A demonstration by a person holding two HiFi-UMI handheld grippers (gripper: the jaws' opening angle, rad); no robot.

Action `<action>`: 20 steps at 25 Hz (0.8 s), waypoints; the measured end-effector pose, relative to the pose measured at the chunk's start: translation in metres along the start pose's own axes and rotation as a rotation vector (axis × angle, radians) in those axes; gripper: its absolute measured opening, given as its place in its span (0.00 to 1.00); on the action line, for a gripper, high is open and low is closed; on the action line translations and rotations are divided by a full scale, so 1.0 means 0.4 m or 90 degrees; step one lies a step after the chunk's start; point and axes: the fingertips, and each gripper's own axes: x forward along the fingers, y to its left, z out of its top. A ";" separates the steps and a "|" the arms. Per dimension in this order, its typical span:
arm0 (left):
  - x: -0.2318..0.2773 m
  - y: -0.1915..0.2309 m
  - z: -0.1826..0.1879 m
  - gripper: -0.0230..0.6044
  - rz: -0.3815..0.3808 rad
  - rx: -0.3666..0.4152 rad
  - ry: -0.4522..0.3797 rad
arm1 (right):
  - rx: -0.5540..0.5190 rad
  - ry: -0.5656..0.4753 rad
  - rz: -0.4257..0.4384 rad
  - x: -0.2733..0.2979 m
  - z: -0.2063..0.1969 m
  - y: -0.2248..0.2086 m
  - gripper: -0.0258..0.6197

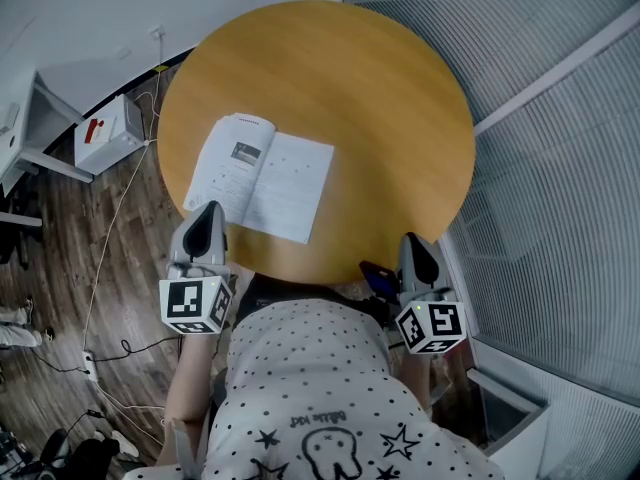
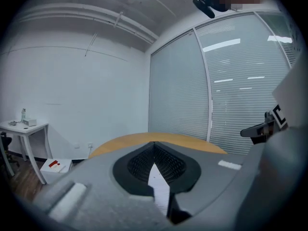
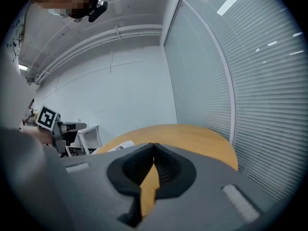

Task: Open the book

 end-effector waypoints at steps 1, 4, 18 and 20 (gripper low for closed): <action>-0.006 -0.009 0.014 0.05 -0.005 -0.001 -0.006 | -0.002 0.000 0.003 0.004 0.006 0.001 0.04; -0.025 -0.038 0.050 0.05 -0.017 0.001 -0.021 | -0.003 0.004 0.013 0.015 0.020 0.003 0.05; -0.124 -0.094 0.076 0.05 -0.020 0.018 -0.031 | -0.022 0.003 0.061 0.041 0.038 0.060 0.05; -0.131 -0.098 0.075 0.05 -0.021 0.018 -0.034 | -0.027 0.005 0.062 0.045 0.037 0.065 0.05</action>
